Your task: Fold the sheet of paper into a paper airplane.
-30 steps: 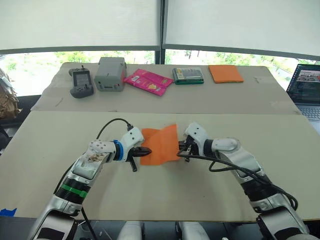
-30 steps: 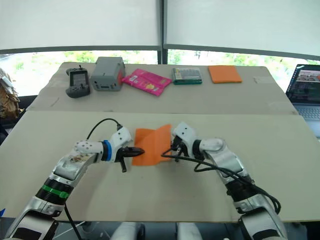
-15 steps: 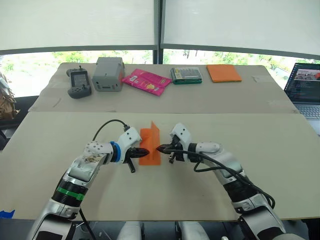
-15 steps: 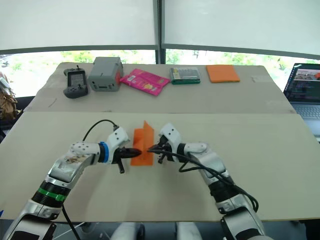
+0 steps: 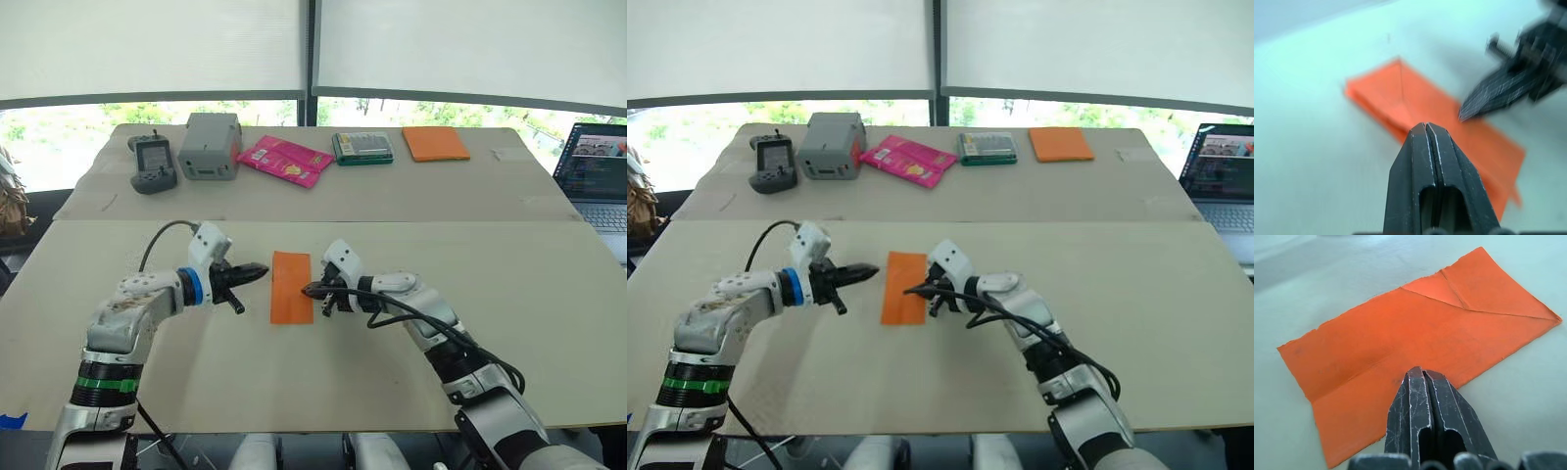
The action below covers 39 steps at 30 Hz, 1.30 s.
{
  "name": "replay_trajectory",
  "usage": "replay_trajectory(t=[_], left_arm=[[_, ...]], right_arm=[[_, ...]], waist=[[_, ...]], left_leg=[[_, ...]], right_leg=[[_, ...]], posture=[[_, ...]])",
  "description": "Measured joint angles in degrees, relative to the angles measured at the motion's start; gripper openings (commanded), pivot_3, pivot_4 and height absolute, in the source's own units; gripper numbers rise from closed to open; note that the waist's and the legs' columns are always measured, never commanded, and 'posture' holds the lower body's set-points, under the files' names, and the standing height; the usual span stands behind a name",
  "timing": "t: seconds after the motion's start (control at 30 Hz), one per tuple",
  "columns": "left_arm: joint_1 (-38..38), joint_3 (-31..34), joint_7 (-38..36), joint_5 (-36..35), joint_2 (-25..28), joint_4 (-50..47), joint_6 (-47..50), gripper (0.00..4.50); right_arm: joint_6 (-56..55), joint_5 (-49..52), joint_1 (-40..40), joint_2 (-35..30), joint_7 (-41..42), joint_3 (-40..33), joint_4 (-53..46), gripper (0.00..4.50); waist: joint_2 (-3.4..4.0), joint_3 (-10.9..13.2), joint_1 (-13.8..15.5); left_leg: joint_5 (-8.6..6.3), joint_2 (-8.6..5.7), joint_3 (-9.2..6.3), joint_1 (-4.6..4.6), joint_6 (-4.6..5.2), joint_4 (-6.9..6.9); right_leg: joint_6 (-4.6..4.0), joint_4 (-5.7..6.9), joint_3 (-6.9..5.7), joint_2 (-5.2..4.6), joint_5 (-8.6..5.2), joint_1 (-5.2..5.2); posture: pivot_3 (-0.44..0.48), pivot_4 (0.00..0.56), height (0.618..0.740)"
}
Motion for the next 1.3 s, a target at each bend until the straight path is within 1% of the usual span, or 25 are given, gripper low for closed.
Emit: replay_trajectory(t=[0.07, 0.17, 0.37, 0.53, 0.67, 0.83, 0.93, 1.07, 1.2, 1.3], left_arm=[[0.0, -1.6, -0.1, -0.3, 0.0, -1.4, -0.1, 0.00], [0.7, -6.4, -0.1, 0.7, 0.0, -1.5, -0.5, 0.00], [2.1, -14.3, 1.1, 7.7, 1.4, 3.1, -3.1, 0.00], [2.2, -15.7, 0.9, 9.4, 2.0, 3.7, -5.6, 0.00], [2.2, -16.3, 1.0, 10.2, 1.9, 3.7, -6.7, 0.00], [2.4, -16.3, 1.5, 10.7, 1.5, 3.5, -6.6, 0.00], [3.3, -15.8, 2.4, 10.7, 0.9, 2.6, -6.4, 0.00], [4.4, -15.5, 3.4, 10.7, 0.7, 0.9, -6.0, 0.00], [4.8, -15.2, 4.0, 10.5, 0.7, -0.1, -5.1, 0.00], [5.0, -14.8, 4.5, 10.2, 0.5, -0.3, -4.4, 0.00]], right_arm=[[0.0, -0.3, -0.2, 0.4, -0.1, 0.1, 0.2, 0.06], [0.0, -0.3, -0.2, 0.4, -0.1, 0.0, 0.2, 0.06], [0.0, -0.3, 0.9, -0.6, -0.3, -1.0, -1.1, 0.06], [-0.5, -0.3, 1.4, -1.0, -1.2, -2.2, -1.0, 0.06], [-2.5, -0.3, 0.8, -0.5, -1.4, -2.9, 1.4, 0.06], [-6.7, -1.8, -3.3, 1.9, -2.4, -3.1, 9.0, 0.06], [-12.4, -3.4, -8.3, 4.3, -4.3, -3.5, 18.4, 0.06], [-19.3, -5.2, -13.8, 5.7, -5.5, -4.1, 28.7, 0.06], [-25.5, -6.7, -16.7, 6.5, -4.9, -4.9, 35.8, 0.06], [-28.8, -7.3, -17.1, 7.2, -3.5, -5.0, 39.1, 0.06]], waist=[[0.01, 0.0, -0.2], [0.02, 0.0, -0.3], [0.01, 0.0, -0.1], [0.02, 0.0, 0.0], [0.01, 0.0, -0.1], [0.02, 0.0, -0.3], [0.01, 0.0, -0.4], [0.02, 0.0, -0.4], [0.02, 0.0, -0.5], [0.02, 0.0, -0.6]], left_leg=[[0.00, 0.00, 0.00, 0.04, 0.00, 0.00], [0.00, 0.00, 0.00, 0.03, 0.00, -0.01], [0.00, -0.04, 0.00, 0.00, 0.00, -0.01], [0.00, -0.04, 0.00, 0.02, 0.00, -0.01], [0.00, -0.04, 0.00, 0.05, 0.00, -0.01], [0.01, -0.03, 0.01, 0.12, -0.01, -0.01], [0.01, -0.03, 0.02, 0.11, -0.02, -0.01], [0.01, -0.01, 0.02, 0.03, -0.02, -0.04], [0.01, 0.01, 0.02, 0.01, -0.02, -0.11], [0.01, 0.02, 0.02, 0.02, -0.02, -0.13]], right_leg=[[0.00, 0.04, 0.01, 0.00, 0.00, 0.01], [0.00, 0.06, 0.02, 0.01, 0.00, -0.01], [0.00, 0.03, 0.03, -0.01, 0.00, -0.02], [0.00, 0.02, 0.03, -0.02, 0.00, 0.01], [0.00, 0.02, 0.03, -0.01, 0.00, 0.03], [0.00, 0.07, 0.06, 0.00, 0.00, 0.03], [0.00, 0.09, 0.09, 0.00, 0.00, 0.01], [0.00, 0.04, 0.09, -0.04, 0.00, -0.05], [0.00, -0.03, 0.10, -0.05, 0.00, -0.06], [0.00, -0.02, 0.11, -0.05, 0.00, -0.07]], posture=[[0.000, 0.150, 0.740], [0.000, 0.150, 0.740], [0.000, 0.150, 0.740], [0.000, 0.150, 0.740], [0.000, 0.150, 0.740], [0.000, 0.150, 0.740], [0.000, 0.150, 0.740], [0.000, 0.150, 0.740], [0.000, 0.150, 0.740], [0.000, 0.150, 0.740]])
